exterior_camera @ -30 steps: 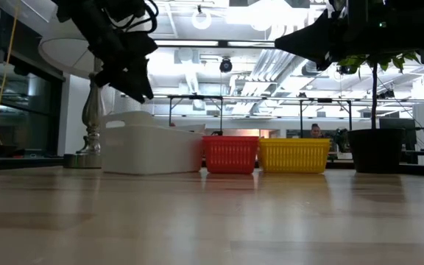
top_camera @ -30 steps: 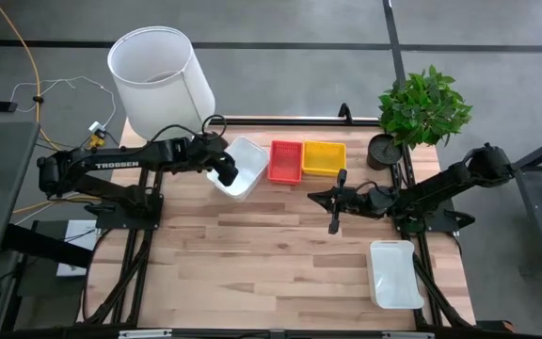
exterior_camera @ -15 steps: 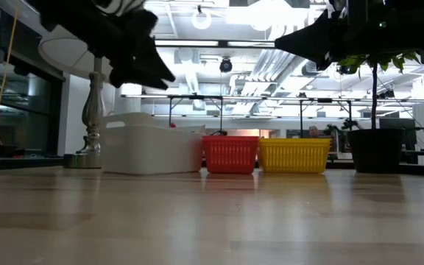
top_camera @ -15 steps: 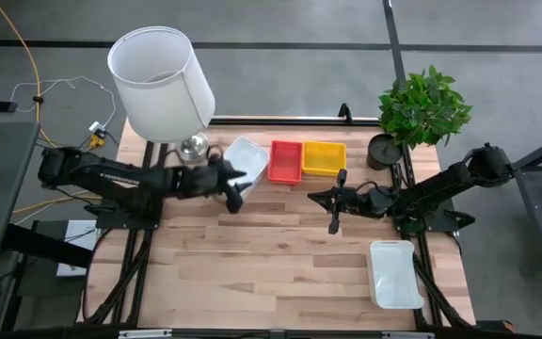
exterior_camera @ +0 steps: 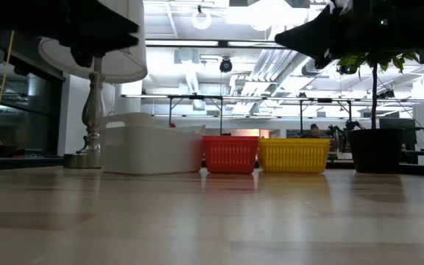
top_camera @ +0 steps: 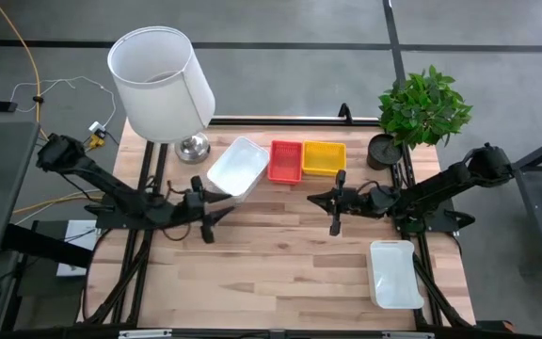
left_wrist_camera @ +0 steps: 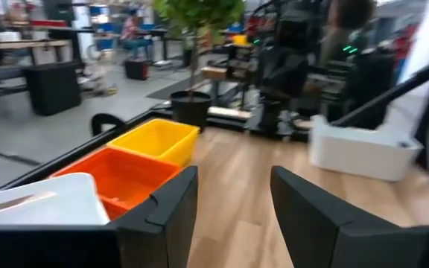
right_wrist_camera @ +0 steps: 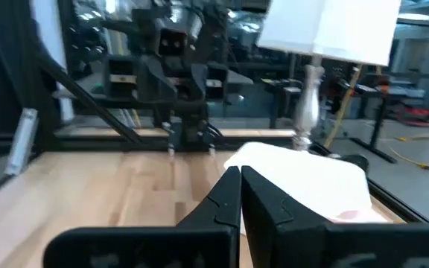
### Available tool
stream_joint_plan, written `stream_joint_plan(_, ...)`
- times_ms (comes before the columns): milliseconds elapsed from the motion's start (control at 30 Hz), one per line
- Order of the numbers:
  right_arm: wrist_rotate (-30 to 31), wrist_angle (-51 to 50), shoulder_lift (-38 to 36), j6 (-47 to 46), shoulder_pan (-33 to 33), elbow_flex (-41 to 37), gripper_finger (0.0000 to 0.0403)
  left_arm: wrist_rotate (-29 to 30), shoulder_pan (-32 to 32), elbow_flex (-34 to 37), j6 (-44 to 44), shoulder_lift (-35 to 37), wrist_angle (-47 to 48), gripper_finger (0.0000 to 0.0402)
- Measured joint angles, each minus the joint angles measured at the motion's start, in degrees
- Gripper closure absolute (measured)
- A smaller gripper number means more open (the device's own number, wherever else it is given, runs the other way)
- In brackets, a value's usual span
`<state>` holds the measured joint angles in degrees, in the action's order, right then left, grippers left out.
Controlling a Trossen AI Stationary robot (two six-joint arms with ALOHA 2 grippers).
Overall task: Stack baskets by color
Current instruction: Stack the bottom white bin on the white bin
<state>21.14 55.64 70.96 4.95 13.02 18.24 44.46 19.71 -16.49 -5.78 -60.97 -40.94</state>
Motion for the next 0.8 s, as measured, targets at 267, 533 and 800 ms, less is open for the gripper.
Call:
stream_joint_plan(267, -11.86, 1.02, -0.01, -1.08, 2.19, 4.20, 0.0403, -5.06, 3.01, 2.45, 0.71, 9.02, 0.82, 0.0245)
stream_joint_plan(533, 1.57, -67.28, 2.62, -17.04, 11.88, 32.62, 0.0393, -6.92, 4.70, 2.45, 0.67, 12.95, 4.39, 0.0245)
stream_joint_plan(800, -1.06, -114.85, 12.65, -49.92, 21.08, 53.29, 0.0312, -6.88, 5.17, 2.47, -0.03, 13.02, 5.43, 0.0245)
